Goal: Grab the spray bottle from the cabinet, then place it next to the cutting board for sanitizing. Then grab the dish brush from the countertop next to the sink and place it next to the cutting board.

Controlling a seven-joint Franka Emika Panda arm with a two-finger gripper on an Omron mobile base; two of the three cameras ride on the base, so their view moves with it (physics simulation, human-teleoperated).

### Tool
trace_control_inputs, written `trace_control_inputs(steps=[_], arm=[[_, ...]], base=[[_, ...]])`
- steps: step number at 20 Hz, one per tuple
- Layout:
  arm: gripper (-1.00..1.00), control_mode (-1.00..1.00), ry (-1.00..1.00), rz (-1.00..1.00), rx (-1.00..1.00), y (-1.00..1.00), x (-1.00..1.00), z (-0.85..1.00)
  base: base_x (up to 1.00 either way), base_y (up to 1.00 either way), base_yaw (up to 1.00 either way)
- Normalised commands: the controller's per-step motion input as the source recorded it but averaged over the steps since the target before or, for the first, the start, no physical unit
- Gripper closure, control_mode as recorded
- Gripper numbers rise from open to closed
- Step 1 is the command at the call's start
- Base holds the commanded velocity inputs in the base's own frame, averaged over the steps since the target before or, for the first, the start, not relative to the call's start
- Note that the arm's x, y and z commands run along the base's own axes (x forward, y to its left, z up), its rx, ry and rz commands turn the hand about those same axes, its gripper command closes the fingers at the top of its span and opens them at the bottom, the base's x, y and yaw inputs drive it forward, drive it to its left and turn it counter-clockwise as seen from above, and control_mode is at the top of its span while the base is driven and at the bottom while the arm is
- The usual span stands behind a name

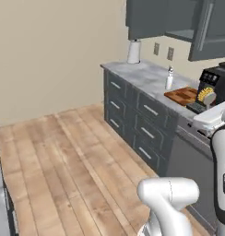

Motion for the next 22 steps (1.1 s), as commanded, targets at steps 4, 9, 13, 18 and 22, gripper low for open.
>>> trace_control_inputs(steps=[4,9,13,18,22], arm=[[1.00,1.00,0.00,0.00,0.00,0.00,0.00,0.00],[1.00,1.00,0.00,0.00,0.00,0.00,0.00,0.00],[1.00,1.00,0.00,0.00,0.00,0.00,0.00,0.00],[1.00,1.00,0.00,0.00,0.00,0.00,0.00,0.00],[1.00,1.00,0.00,0.00,0.00,0.00,0.00,0.00]], base=[[0.23,0.29,-0.91],[0.69,0.75,-0.74],[0.68,0.76,-0.73],[0.29,0.91,-0.63],[-0.18,0.96,-0.48]])
